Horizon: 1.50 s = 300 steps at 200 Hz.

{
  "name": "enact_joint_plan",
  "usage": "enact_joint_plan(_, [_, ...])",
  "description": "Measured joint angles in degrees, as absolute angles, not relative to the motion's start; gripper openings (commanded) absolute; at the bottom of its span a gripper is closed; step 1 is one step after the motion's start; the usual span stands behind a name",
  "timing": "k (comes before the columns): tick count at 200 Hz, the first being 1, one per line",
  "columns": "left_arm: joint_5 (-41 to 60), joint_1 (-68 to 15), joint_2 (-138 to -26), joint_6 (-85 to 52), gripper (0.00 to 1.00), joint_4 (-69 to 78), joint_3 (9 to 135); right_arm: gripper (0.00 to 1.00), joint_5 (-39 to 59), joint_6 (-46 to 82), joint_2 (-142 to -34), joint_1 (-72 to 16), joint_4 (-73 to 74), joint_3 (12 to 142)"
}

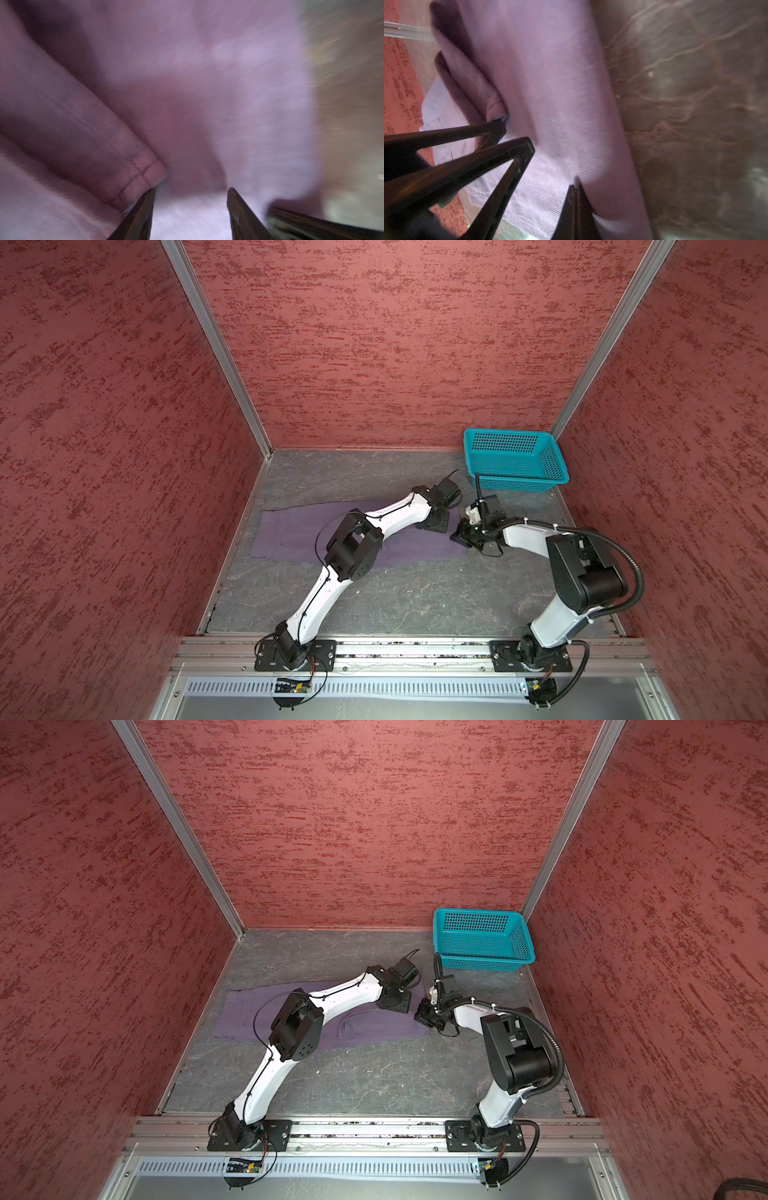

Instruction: Fold and stack the trousers

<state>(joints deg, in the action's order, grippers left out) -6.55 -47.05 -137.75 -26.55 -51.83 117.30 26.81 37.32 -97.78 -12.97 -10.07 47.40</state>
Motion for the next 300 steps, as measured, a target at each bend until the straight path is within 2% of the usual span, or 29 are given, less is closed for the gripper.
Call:
enact_joint_plan(32, [-11.7, -47.3, -140.3, -24.6, 0.53, -56.9, 122.1, 0.00, 27.2, 37.6, -98.2, -12.0, -9.7, 47.3])
enact_joint_plan(67, [-20.9, -45.4, -139.8, -21.0, 0.53, -59.6, 121.2, 0.00, 27.4, 37.5, -98.2, -11.5, -9.6, 47.3])
enact_joint_plan(89, [-29.0, -40.1, -138.0, -19.6, 0.53, -63.0, 118.9, 0.00, 27.3, 37.1, -98.2, -11.0, -9.7, 47.3])
enact_joint_plan(107, [-30.2, -32.6, -134.2, -19.6, 0.53, -63.4, 115.4, 0.00, 27.3, 37.0, -98.2, -10.7, -9.7, 47.3])
enact_joint_plan(142, [-23.4, -19.2, -115.8, -21.3, 0.55, -58.9, 103.7, 0.00, 27.3, 36.8, -97.9, -10.4, -10.1, 47.3])
enact_joint_plan(178, [-11.8, -20.6, -102.1, -24.0, 0.55, -51.5, 94.9, 0.00, 25.6, 35.1, -95.9, -10.2, -14.5, 48.5])
enact_joint_plan(224, [4.0, -23.7, -100.9, -29.0, 0.58, -43.7, 78.1, 0.00, 23.7, 32.9, -92.4, -10.0, -18.3, 53.1])
enact_joint_plan(268, [10.5, -28.3, -101.0, -32.7, 0.58, -41.2, 72.3, 0.00, 23.3, 32.5, -90.9, -10.0, -20.0, 53.2])
enact_joint_plan(300, [13.0, -31.7, -101.2, -35.1, 0.46, -39.1, 69.8, 0.00, 23.0, 32.5, -90.1, -10.0, -20.5, 53.2])
